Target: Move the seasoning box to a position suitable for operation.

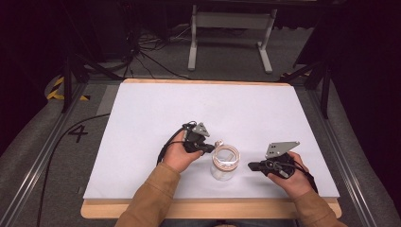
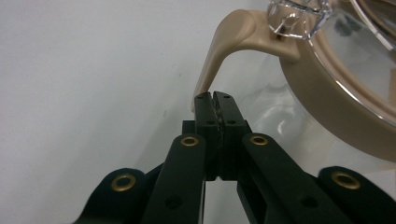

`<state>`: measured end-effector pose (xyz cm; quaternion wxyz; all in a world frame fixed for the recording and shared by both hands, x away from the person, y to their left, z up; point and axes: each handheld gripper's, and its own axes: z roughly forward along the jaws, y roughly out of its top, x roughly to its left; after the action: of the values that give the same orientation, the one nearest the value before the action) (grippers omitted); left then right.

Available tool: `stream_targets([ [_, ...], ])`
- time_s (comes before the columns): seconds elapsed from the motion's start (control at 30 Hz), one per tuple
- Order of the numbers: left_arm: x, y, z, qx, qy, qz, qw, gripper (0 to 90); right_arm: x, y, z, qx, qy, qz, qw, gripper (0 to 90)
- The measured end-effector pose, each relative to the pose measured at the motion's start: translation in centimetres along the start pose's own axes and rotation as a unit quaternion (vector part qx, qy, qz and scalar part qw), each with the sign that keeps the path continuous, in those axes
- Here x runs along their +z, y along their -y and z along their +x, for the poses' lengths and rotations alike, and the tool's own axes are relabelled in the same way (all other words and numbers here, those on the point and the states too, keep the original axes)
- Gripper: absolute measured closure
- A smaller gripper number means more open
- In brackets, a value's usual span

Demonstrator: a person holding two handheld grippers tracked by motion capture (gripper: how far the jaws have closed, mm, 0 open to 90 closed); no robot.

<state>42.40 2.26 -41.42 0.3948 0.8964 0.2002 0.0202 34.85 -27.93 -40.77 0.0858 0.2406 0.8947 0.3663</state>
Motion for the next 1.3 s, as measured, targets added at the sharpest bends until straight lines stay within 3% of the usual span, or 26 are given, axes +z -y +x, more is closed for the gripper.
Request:
stream_targets([
  [0.27,0.8,-0.5,0.1,0.004,-0.009,0.002,1.0000,90.0,-0.3,0.4,0.4,-0.002,0.005,0.004,1.0000,90.0],
  [0.53,1.7,-1.2,0.4,0.004,0.004,-0.004,1.0000,90.0,-1.1,1.2,0.4,0.011,0.015,-0.001,0.9998,90.0],
  [0.67,1.1,-1.3,0.5,-0.004,0.007,-0.009,0.9999,90.0,-1.2,1.2,0.5,0.011,0.017,-0.002,0.9998,90.0],
  [0.77,-0.5,-1.6,0.5,-0.012,0.013,-0.032,0.9993,90.0,-1.2,1.2,0.5,0.009,0.016,-0.003,0.9998,90.0],
  [0.8,-1.6,-2.0,0.3,-0.019,0.019,-0.058,0.9979,90.0,-1.2,1.2,0.5,0.010,0.016,-0.004,0.9998,90.0],
  [0.83,-1.6,-2.0,0.3,-0.019,0.019,-0.058,0.9979,90.0,-1.2,1.2,0.5,0.010,0.016,-0.004,0.9998,90.0],
  [0.9,-2.2,-2.5,-0.2,-0.024,0.022,-0.093,0.9951,90.0,-1.2,1.2,0.5,0.010,0.017,-0.004,0.9998,90.0],
  [1.07,-2.6,-3.1,-0.9,-0.029,0.021,-0.142,0.9892,90.0,-1.1,1.2,0.8,0.008,0.016,-0.006,0.9998,90.0],
  [1.13,-2.6,-3.1,-1.0,-0.029,0.022,-0.151,0.9879,90.0,-1.1,1.1,0.9,0.006,0.015,-0.008,0.9998,90.0],
  [1.2,-2.4,-3.1,-1.0,-0.029,0.019,-0.149,0.9882,90.0,-1.0,0.9,1.1,0.004,0.013,-0.013,0.9998,90.0],
  [1.23,-2.2,-3.0,-1.0,-0.033,0.021,-0.157,0.9868,90.0,-1.0,0.8,1.2,0.003,0.012,-0.015,0.9998,90.0],
  [1.27,-2.1,-3.0,-1.0,-0.033,0.019,-0.154,0.9873,90.0,-0.8,0.6,1.3,-0.001,0.011,-0.018,0.9998,90.0],
  [1.3,-1.9,-3.0,-0.9,-0.030,0.016,-0.159,0.9867,90.0,-0.7,0.3,1.6,0.003,-0.004,-0.026,0.9996,90.0],
])
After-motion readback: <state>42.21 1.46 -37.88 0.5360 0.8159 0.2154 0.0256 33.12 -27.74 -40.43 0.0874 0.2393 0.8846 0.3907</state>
